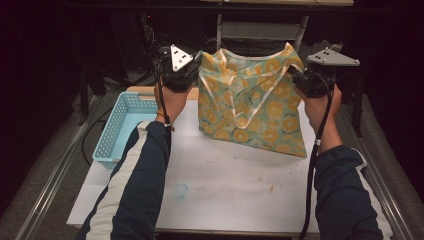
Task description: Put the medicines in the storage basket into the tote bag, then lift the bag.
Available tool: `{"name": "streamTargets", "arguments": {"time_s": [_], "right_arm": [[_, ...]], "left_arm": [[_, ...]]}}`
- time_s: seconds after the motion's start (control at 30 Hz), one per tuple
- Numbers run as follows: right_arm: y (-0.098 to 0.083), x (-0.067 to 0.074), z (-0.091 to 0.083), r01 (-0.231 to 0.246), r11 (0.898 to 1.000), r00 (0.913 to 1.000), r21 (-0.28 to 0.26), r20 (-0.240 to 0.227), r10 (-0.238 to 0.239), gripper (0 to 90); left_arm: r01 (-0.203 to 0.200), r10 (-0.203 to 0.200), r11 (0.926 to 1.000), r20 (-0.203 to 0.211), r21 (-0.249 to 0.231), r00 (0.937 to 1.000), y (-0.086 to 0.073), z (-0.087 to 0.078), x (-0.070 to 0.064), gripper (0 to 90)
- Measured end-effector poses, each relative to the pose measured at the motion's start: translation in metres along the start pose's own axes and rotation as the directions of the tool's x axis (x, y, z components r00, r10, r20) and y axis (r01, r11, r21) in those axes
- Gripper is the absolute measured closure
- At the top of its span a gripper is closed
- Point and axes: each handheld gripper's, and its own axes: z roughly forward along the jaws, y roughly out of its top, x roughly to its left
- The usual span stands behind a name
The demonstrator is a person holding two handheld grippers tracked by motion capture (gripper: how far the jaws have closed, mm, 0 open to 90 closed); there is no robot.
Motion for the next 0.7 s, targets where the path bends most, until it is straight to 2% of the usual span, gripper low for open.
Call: {"name": "streamTargets", "arguments": {"time_s": [0.1,0.17,0.33,0.43,0.57,0.63,0.7], "right_arm": [[-0.006,-0.001,0.004,-0.005,1.0,1.0,0.019,-0.001,0.005,89.8],[-0.011,0.0,0.007,-0.008,1.0,1.0,0.029,-0.003,0.008,87.9],[-0.018,0.002,0.011,-0.011,0.999,0.9999,0.048,-0.01,0.011,81.9],[-0.019,0.003,0.01,-0.007,0.999,0.9998,0.046,-0.017,0.008,80.3],[-0.021,0.007,0.009,-0.006,0.998,0.9998,0.056,-0.019,0.007,73.9],[-0.023,0.009,0.008,-0.002,0.998,0.9999,0.061,-0.013,0.003,68.7],[-0.025,0.01,0.009,-0.003,0.998,1.0,0.06,0.001,0.003,59.4]], "left_arm": [[0.003,-0.003,0.9997,0.011,0.026,0.9999,-0.007,0.003,-0.004,70.5],[0.002,-0.003,0.9991,0.025,0.043,0.9997,-0.011,0.005,-0.007,64.1],[-0.037,0.033,0.997,0.047,0.069,0.9983,-0.019,0.004,-0.014,56.0],[-0.037,0.035,0.997,0.034,0.068,0.9988,-0.02,0.0,-0.016,49.8],[-0.028,0.028,0.9969,0.006,0.073,0.9996,-0.022,-0.004,-0.017,41.6],[-0.026,0.026,0.9962,0.002,0.084,0.9997,-0.024,-0.005,-0.016,40.5],[-0.021,0.022,0.9961,-0.012,0.086,0.9997,-0.024,-0.007,-0.015,34.9]]}}
